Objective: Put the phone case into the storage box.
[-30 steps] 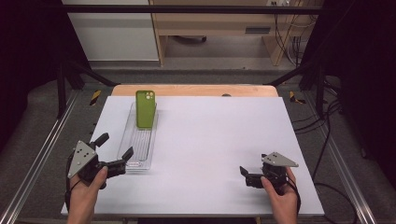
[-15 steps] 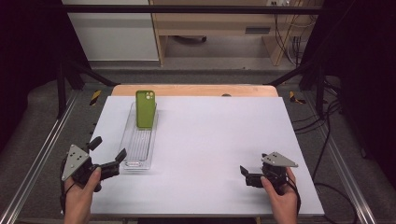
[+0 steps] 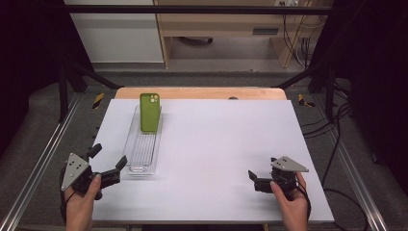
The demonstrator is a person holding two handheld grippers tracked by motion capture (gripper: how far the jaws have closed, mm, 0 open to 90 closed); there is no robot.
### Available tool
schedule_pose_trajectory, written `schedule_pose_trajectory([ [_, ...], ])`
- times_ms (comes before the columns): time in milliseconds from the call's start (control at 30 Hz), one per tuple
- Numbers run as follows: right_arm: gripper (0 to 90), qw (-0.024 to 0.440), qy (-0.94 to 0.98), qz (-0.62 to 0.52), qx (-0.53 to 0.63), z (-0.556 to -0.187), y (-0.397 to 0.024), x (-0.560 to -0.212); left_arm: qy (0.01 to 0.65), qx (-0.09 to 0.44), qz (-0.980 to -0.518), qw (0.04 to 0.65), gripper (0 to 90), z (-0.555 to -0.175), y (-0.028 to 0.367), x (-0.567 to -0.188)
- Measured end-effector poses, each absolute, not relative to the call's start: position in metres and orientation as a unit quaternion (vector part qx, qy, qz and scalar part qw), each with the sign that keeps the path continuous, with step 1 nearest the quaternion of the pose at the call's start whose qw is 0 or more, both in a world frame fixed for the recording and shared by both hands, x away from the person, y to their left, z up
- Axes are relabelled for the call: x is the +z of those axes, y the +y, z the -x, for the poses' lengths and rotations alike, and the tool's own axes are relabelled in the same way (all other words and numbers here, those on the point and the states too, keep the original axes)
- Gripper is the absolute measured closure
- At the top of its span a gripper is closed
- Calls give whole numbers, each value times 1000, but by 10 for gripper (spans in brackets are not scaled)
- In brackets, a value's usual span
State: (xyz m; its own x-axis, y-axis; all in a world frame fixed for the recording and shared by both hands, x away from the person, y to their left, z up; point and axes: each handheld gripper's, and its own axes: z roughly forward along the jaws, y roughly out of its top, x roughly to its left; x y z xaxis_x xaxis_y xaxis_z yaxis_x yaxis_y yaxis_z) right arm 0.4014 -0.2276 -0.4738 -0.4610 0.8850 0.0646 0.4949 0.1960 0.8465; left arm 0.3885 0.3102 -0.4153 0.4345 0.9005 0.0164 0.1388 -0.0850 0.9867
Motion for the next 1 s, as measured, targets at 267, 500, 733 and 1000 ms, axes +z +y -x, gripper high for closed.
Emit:
schedule_pose_trajectory([
  [267,40,234,735,-458,442,-401,-229,-474,405,349,-646,545,30,-388,313,-420],
  [500,37,258,724,-451,453,-402,-232,-473,403,353,-646,544,30,-385,313,-422],
  [733,35,275,709,-457,462,-402,-238,-473,403,353,-647,543,31,-385,315,-427],
  [1000,32,283,702,-451,472,-403,-244,-475,400,351,-647,546,32,-385,315,-433],
])
